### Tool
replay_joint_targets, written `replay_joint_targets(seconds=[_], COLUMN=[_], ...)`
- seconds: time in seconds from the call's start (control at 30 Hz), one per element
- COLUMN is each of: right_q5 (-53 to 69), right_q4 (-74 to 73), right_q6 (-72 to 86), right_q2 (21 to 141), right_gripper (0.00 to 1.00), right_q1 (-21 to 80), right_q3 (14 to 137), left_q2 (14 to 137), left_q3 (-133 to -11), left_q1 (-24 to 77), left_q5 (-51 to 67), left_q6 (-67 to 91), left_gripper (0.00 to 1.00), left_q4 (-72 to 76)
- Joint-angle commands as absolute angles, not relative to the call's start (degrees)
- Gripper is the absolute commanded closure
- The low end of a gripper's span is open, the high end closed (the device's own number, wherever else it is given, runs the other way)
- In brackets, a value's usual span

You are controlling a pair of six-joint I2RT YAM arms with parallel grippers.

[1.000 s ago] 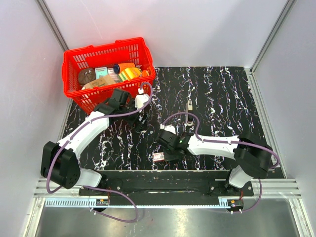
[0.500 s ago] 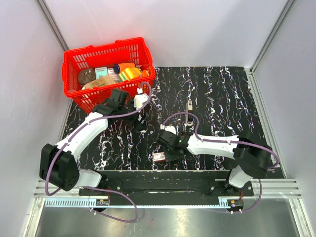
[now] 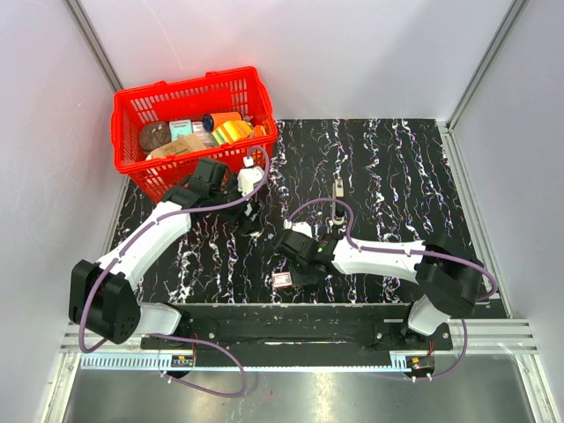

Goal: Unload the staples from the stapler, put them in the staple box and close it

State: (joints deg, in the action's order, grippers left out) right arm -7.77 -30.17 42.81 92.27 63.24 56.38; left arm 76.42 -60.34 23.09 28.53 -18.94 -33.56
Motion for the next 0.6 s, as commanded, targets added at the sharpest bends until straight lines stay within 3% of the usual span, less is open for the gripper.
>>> replay_joint_targets(seconds=[0.0, 0.4, 0.57], right_q5=[-7.47, -6.42, -4.57], right_q4=[-31.82, -31.56, -30.5], right_q6=[42.36, 43.42, 42.98], right_q2=[93.08, 90.09, 90.26], right_gripper=[0.66, 0.68, 0.64], right_q1=[62.75, 62.75, 64.42], right_q3=[58.36, 56.52, 55.02], left_q2=[74.18, 74.09, 74.35], left_q3=[-60.47, -60.21, -60.29], left_q1=[22.67, 22.41, 22.24], left_q5=[30.32, 29.97, 29.97], left_q6=[-19.69, -20.04, -20.48], left_gripper=[0.14, 0.14, 0.14], left_q4=[-33.05, -33.13, -33.49])
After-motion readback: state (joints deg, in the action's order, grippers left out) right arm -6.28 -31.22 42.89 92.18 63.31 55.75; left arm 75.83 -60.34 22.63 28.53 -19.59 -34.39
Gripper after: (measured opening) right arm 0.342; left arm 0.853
